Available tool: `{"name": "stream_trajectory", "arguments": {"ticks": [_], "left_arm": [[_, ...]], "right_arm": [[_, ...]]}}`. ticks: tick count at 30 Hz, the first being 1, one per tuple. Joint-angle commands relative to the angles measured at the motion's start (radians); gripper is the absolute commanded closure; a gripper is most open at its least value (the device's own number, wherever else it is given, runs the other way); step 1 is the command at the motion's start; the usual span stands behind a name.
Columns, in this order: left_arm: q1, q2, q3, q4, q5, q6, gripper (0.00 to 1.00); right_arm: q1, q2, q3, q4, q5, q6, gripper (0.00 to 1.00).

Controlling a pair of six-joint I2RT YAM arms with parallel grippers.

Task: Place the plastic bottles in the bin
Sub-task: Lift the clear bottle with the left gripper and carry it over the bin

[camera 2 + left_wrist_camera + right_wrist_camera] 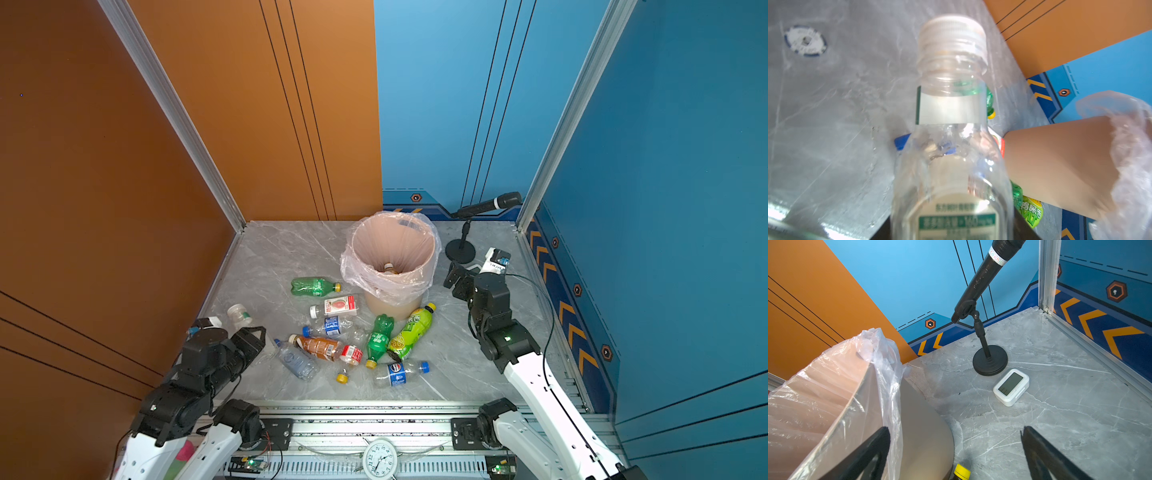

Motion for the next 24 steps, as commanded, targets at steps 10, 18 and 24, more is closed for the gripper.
{"name": "stream_trajectory", "arguments": {"ticks": [10, 18, 24], "left_arm": [[-0.139, 0.450, 0.379, 0.460, 0.010, 0.442, 0.51], [-0.319, 0.811, 0.713, 0.570, 0.113, 0.656, 0.50], [-0.413, 1.076, 0.949, 0.574, 0.164, 0.756, 0.50]], "right_arm": [[-0.013, -0.049, -0.026, -0.069, -0.010, 0.027, 0.00], [-0.017, -0.083, -0.043, -0.086, -0.011, 0.041, 0.00], [-0.017, -0.098, -0.040, -0.109, -0.011, 0.041, 0.00]]}}
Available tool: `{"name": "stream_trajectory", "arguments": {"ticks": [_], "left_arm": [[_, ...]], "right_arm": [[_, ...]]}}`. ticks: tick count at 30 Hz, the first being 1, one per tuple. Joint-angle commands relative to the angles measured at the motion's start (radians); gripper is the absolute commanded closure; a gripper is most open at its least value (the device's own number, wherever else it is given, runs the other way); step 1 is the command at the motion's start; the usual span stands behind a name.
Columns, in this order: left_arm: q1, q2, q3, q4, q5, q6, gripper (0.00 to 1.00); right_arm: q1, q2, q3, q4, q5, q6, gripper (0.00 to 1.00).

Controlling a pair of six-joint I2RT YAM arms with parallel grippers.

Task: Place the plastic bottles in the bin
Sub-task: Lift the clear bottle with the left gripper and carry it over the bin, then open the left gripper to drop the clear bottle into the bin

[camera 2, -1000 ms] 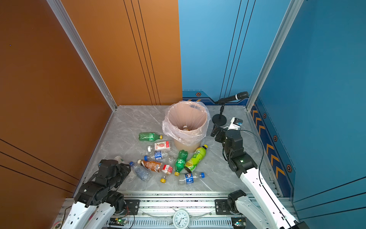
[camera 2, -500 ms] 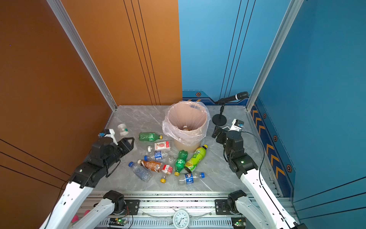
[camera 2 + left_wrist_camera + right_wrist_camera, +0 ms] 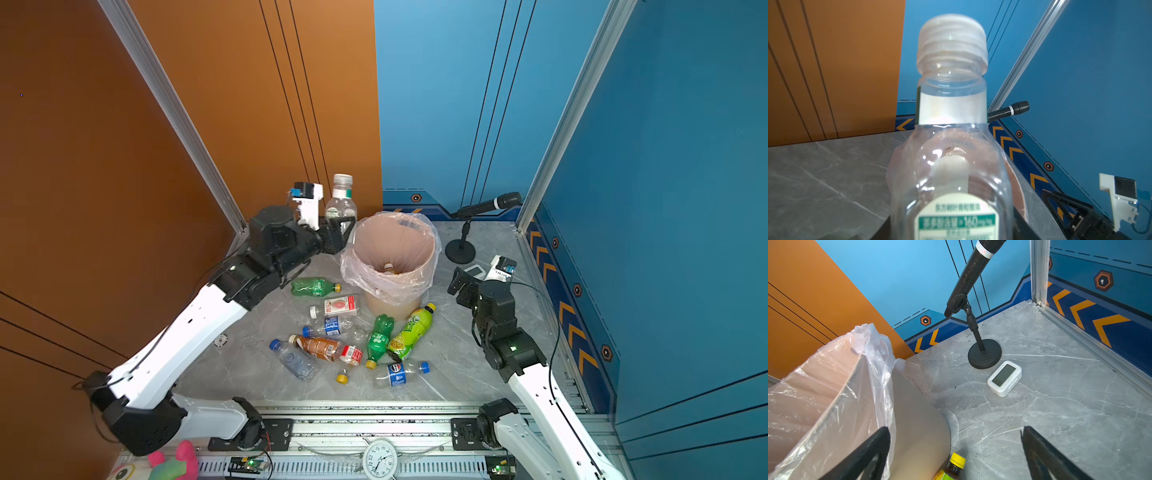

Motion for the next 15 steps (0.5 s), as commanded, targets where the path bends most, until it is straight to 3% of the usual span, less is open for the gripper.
{"name": "stream_trajectory", "arguments": {"ticks": [1, 7, 15], "left_arm": [[-0.042, 0.110, 0.116, 0.016, 0.066, 0.103, 0.50], [-0.074, 0.307, 0.272, -0.036, 0.139, 0.105, 0.50], [-0.084, 0.369, 0.310, -0.061, 0.127, 0.116, 0.50]], "right_arm": [[-0.006, -0.022, -0.011, -0.041, -0.006, 0.012, 0.00], [-0.011, -0.039, -0.017, -0.051, -0.008, 0.013, 0.00], [-0.017, -0.045, -0.019, -0.060, -0.008, 0.012, 0.00]]}}
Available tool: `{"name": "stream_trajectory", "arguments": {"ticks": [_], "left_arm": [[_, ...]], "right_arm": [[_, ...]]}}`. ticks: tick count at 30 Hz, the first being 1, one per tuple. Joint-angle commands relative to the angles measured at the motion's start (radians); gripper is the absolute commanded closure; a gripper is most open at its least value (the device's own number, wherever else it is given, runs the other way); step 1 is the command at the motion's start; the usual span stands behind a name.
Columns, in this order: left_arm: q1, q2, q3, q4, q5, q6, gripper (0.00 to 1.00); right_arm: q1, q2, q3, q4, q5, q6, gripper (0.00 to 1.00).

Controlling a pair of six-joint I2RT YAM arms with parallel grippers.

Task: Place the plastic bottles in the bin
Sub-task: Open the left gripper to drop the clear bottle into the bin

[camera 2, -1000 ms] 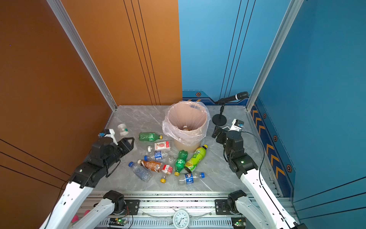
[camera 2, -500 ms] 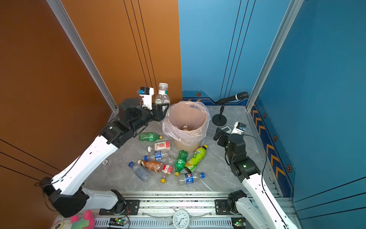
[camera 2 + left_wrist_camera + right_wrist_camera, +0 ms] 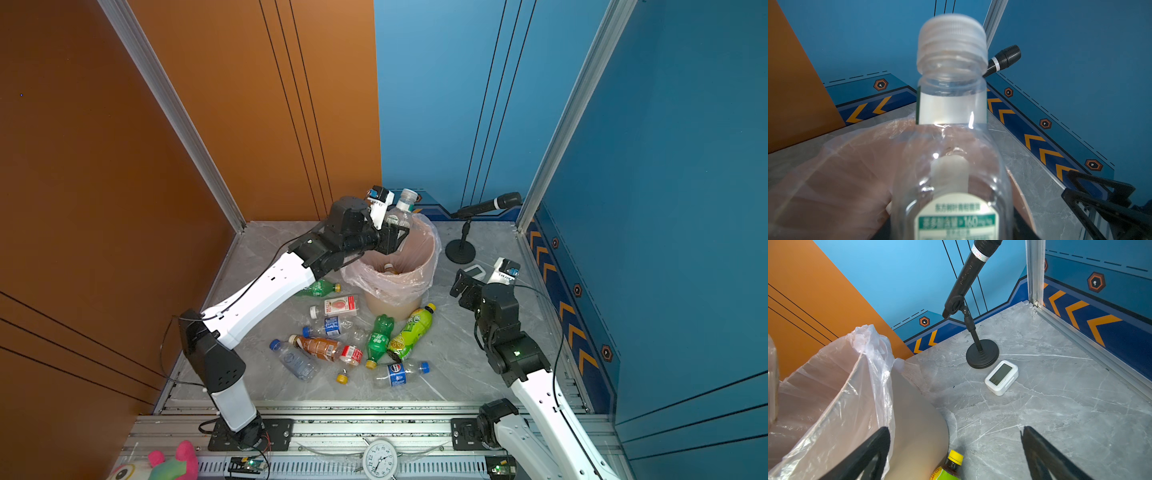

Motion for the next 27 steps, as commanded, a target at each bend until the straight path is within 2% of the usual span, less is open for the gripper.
{"name": "stream_trajectory", "arguments": {"ticks": [1, 4, 6, 8, 9, 10, 14, 19, 23, 27], "left_arm": [[-0.007, -0.008, 0.041, -0.009, 0.016, 0.020, 0.50], [-0.008, -0.004, 0.039, -0.008, 0.023, 0.017, 0.46], [-0.009, -0.003, 0.036, -0.016, 0.024, 0.015, 0.26], [-0.011, -0.010, 0.033, -0.023, 0.015, 0.020, 0.15], [-0.011, -0.017, 0.027, -0.028, 0.007, 0.025, 0.04], [-0.012, -0.027, 0.019, -0.030, -0.002, 0.027, 0.00], [-0.013, -0.112, -0.057, -0.019, -0.041, 0.025, 0.02], [-0.016, -0.328, -0.283, 0.104, -0.123, 0.017, 0.03], [-0.016, -0.563, -0.546, 0.227, -0.265, -0.002, 0.02], [0.000, -0.808, -0.865, 0.231, -0.486, -0.079, 0.02]], "right_arm": [[-0.011, -0.012, -0.018, -0.031, -0.007, 0.012, 0.00], [-0.011, -0.009, -0.017, -0.025, -0.010, 0.012, 0.00], [-0.011, -0.008, -0.017, -0.026, -0.010, 0.011, 0.00], [-0.012, -0.008, -0.017, -0.025, -0.015, 0.013, 0.00], [-0.012, -0.007, -0.017, -0.026, -0.018, 0.016, 0.00], [-0.012, -0.006, -0.018, -0.026, -0.020, 0.016, 0.00], [-0.012, 0.002, -0.017, -0.028, -0.029, 0.025, 0.00], [-0.014, 0.023, -0.027, -0.026, -0.042, 0.045, 0.00], [-0.014, 0.043, -0.039, -0.036, -0.068, 0.070, 0.00], [-0.011, 0.056, -0.074, -0.034, -0.100, 0.118, 0.00]]}}
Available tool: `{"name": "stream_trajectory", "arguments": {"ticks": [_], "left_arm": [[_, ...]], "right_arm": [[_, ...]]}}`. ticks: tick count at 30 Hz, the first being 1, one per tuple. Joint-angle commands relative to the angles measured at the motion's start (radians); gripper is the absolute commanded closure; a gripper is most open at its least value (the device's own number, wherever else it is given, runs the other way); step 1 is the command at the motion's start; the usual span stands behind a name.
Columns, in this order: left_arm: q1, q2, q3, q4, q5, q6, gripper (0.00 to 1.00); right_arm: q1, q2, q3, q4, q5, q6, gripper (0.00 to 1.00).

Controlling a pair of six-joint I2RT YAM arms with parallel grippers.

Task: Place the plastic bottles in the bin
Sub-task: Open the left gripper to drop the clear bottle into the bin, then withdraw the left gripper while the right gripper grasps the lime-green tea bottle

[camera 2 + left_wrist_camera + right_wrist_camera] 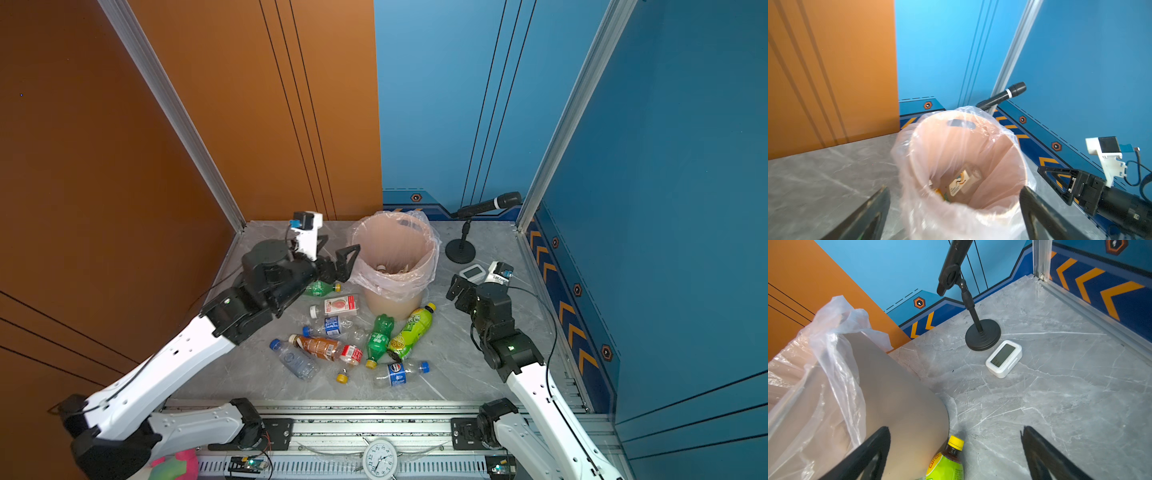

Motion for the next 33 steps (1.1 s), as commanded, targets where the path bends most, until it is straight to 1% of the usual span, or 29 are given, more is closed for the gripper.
{"name": "stream_trajectory", "arguments": {"ticks": [1, 2, 3, 6, 9, 12, 16, 20, 23, 27, 29, 33], "left_arm": [[0.017, -0.135, -0.253, 0.004, -0.244, -0.095, 0.02], [0.037, -0.186, -0.317, -0.040, -0.276, -0.152, 0.02], [0.061, -0.236, -0.384, -0.107, -0.278, -0.212, 0.02], [0.119, -0.370, -0.528, -0.204, -0.253, -0.333, 0.02], [0.160, -0.483, -0.607, -0.228, -0.231, -0.392, 0.02], [0.184, -0.541, -0.633, -0.242, -0.229, -0.406, 0.02], [0.209, -0.548, -0.631, -0.265, -0.219, -0.406, 0.02], [0.228, -0.529, -0.631, -0.276, -0.195, -0.405, 0.02], [0.237, -0.523, -0.632, -0.277, -0.183, -0.407, 0.03], [0.251, -0.526, -0.638, -0.283, -0.167, -0.412, 0.02], [0.258, -0.531, -0.640, -0.293, -0.162, -0.415, 0.02], [0.275, -0.544, -0.644, -0.311, -0.156, -0.416, 0.02]], "right_arm": [[-0.003, 0.012, -0.037, -0.028, -0.044, 0.062, 0.00], [-0.001, 0.017, -0.051, -0.029, -0.052, 0.081, 0.00], [0.003, 0.023, -0.065, -0.026, -0.063, 0.103, 0.00], [0.031, 0.045, -0.111, -0.008, -0.087, 0.164, 0.01], [0.097, 0.075, -0.149, 0.017, -0.072, 0.221, 0.01], [0.178, 0.114, -0.171, 0.044, -0.035, 0.275, 0.01], [0.286, 0.174, -0.178, 0.088, 0.026, 0.339, 0.01], [0.355, 0.234, -0.177, 0.123, 0.056, 0.398, 0.01], [0.389, 0.274, -0.183, 0.154, 0.072, 0.435, 0.01], [0.409, 0.320, -0.191, 0.188, 0.081, 0.485, 0.01], [0.442, 0.341, -0.197, 0.202, 0.092, 0.510, 0.02], [0.465, 0.382, -0.198, 0.215, 0.119, 0.553, 0.02]]}}
